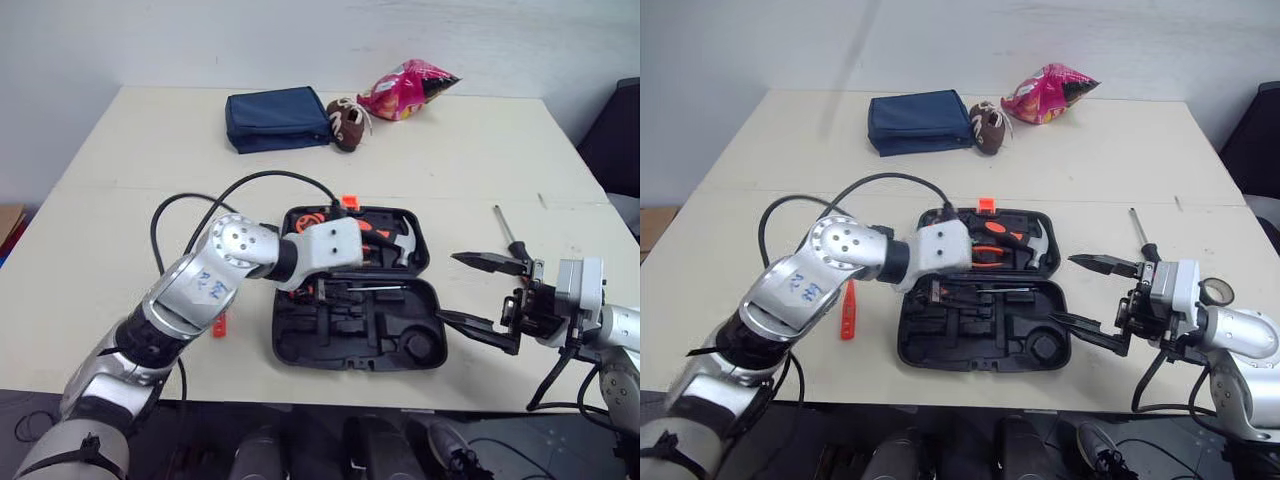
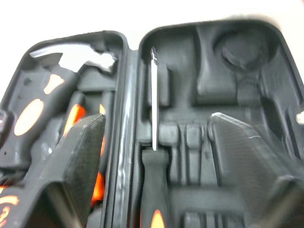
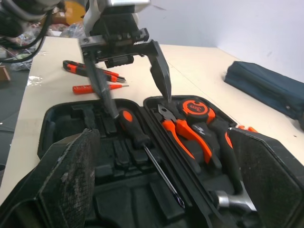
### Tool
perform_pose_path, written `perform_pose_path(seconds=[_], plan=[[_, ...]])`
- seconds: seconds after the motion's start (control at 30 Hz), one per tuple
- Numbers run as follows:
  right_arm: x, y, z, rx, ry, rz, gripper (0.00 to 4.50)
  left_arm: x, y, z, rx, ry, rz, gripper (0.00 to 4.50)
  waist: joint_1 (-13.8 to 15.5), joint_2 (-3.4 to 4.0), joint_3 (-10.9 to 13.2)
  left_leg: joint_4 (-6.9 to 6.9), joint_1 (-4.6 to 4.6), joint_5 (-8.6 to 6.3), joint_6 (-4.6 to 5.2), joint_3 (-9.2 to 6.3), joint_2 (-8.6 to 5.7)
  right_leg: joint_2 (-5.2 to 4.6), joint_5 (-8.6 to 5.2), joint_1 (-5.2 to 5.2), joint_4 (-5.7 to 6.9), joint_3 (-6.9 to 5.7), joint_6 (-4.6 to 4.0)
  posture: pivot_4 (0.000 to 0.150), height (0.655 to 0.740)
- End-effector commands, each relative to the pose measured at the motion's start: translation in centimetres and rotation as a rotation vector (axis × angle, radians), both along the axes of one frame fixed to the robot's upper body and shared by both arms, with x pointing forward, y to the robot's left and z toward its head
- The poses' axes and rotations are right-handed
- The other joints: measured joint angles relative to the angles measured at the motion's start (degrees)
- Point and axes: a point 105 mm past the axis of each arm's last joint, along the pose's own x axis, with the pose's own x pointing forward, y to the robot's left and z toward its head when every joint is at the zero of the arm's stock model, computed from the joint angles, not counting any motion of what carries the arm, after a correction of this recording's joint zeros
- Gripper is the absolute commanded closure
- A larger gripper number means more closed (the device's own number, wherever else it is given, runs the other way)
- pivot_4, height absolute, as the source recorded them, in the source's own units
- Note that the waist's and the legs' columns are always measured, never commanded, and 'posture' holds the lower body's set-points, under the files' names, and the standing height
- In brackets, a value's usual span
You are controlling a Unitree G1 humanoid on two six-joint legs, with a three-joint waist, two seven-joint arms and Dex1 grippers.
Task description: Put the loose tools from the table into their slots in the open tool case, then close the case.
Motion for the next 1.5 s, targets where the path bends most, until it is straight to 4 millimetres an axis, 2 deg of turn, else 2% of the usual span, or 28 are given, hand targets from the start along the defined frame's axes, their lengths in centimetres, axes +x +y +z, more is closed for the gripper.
perform_pose_path(seconds=[0.03, 0.07, 0.13, 0.17, 0.23, 0.33, 0.6, 0.73, 0.87, 0.93, 1.17, 1.3, 1.37, 1.47, 1.5], plan=[[-0.1, -0.4, 0.6, 0.010, -0.062, -0.021, 0.00, 0.8, 1.0, 1.0, -0.172, -0.081, -0.004, 2.82, 0.1, 0.00, 0.0, 0.00, 0.01, 0.00, 0.00, 0.00, 0.00, -0.01, 0.00, 0.00, 0.00, 0.01, 0.00, 0.150, 0.7400], [0.0, -0.4, 0.6, 0.014, -0.069, -0.030, 0.00, 0.7, 1.0, 1.4, -0.274, -0.078, -0.016, 3.27, 0.1, 0.01, 0.0, 0.00, -0.01, 0.00, 0.00, 0.00, -0.01, -0.01, 0.00, 0.00, -0.02, -0.01, 0.00, 0.150, 0.7400], [0.2, -0.8, 0.8, 0.032, -0.095, -0.064, 0.00, 0.2, 0.9, -0.5, -0.299, -0.066, -0.067, 4.32, 0.2, -0.01, 0.0, 0.01, -0.03, -0.04, 0.05, 0.01, -0.01, -0.09, 0.00, 0.01, -0.03, -0.02, 0.01, 0.150, 0.7400], [0.1, -1.0, 0.7, 0.034, -0.093, -0.073, 0.00, 0.2, 0.8, -1.2, -0.306, -0.054, -0.064, 4.47, 0.4, 0.01, 0.0, 0.04, -0.05, -0.04, 0.06, -0.01, -0.02, -0.10, 0.01, 0.01, -0.03, -0.05, 0.02, 0.150, 0.7400], [0.0, -1.1, 0.4, 0.021, -0.084, -0.074, 0.00, 0.6, 0.5, -2.0, -0.350, 0.009, -0.019, 4.47, 0.5, 0.02, 0.0, 0.04, -0.04, -0.06, 0.09, -0.01, -0.08, -0.12, 0.02, 0.03, -0.04, -0.07, 0.04, 0.150, 0.7400], [0.0, -1.4, 0.2, 0.020, -0.076, -0.084, 0.00, 0.1, -0.4, -3.4, -0.306, 0.072, -0.032, 4.47, 0.6, 0.02, 0.0, 0.06, -0.06, -0.07, 0.11, -0.02, -0.09, -0.06, 0.05, 0.05, -0.08, -0.10, 0.09, 0.150, 0.7400], [0.1, -1.5, -0.6, 0.032, -0.067, -0.098, 0.00, 1.4, -0.8, -5.6, -0.247, 0.156, 0.099, 4.47, 0.2, 0.02, 0.0, 0.03, -0.03, -0.10, 0.08, -0.02, -0.05, -0.05, 0.05, 0.06, -0.07, -0.08, 0.09, 0.150, 0.7400], [-0.3, -2.2, -1.7, 0.030, -0.057, -0.123, 0.00, 1.6, -0.7, -7.2, -0.141, 0.187, 0.123, 4.47, 0.2, 0.04, 0.0, 0.03, 0.01, -0.10, 0.08, -0.02, -0.06, -0.04, 0.05, 0.12, -0.09, -0.08, 0.09, 0.150, 0.7400], [-0.3, -2.8, -1.9, 0.038, -0.059, -0.155, 0.00, 1.7, -0.8, -8.2, -0.076, 0.222, 0.153, 4.47, 0.3, 0.08, -0.1, 0.04, 0.08, -0.11, 0.11, -0.03, -0.09, -0.06, 0.06, 0.21, -0.10, -0.09, 0.10, 0.150, 0.7400], [-0.3, -3.6, -2.4, 0.030, -0.043, -0.170, 0.00, 1.3, -0.9, -9.2, 0.031, 0.251, 0.117, 4.47, 0.3, 0.07, -0.1, 0.04, 0.10, -0.11, 0.11, -0.02, -0.09, -0.10, 0.06, 0.23, -0.09, -0.06, 0.10, 0.150, 0.7400], [-0.6, -4.2, -2.4, 0.033, -0.033, -0.179, 0.00, 1.9, -2.1, -9.6, 0.125, 0.212, 0.100, 4.47, 0.6, 0.31, -0.3, 0.04, 0.15, -0.12, 0.12, -0.05, -0.12, -0.06, 0.06, 0.31, -0.12, -0.08, 0.10, 0.150, 0.7400], [-0.8, -4.4, -2.5, 0.040, -0.045, -0.213, 0.00, 2.5, -3.5, -7.6, 0.012, 0.165, 0.095, 4.47, 1.4, 0.34, -0.4, 0.05, 0.17, -0.15, 0.17, -0.07, -0.13, -0.16, 0.06, 0.35, -0.15, -0.07, 0.11, 0.150, 0.7400], [-0.9, -4.7, -2.0, 0.065, -0.059, -0.246, 0.00, 2.3, -3.7, -4.8, -0.134, 0.106, 0.030, 4.47, 1.4, 0.35, -0.4, 0.06, 0.15, -0.15, 0.19, -0.06, -0.16, -0.23, 0.08, 0.34, -0.15, -0.06, 0.14, 0.150, 0.7400], [-1.7, -6.2, -1.7, 0.056, -0.063, -0.315, 0.00, 1.4, -1.7, -0.3, -0.344, 0.079, -0.066, 4.47, 1.4, 0.38, -0.3, 0.04, 0.01, -0.15, 0.18, -0.05, -0.12, -0.26, 0.07, 0.15, -0.11, -0.07, 0.13, 0.150, 0.7400], [-1.9, -7.0, -1.5, 0.058, -0.068, -0.346, 0.00, 1.5, -0.7, 1.1, -0.391, 0.001, -0.083, 4.47, 1.4, 0.38, -0.3, 0.03, -0.04, -0.16, 0.15, -0.05, -0.07, -0.23, 0.06, 0.10, -0.12, -0.11, 0.10, 0.150, 0.7400]])
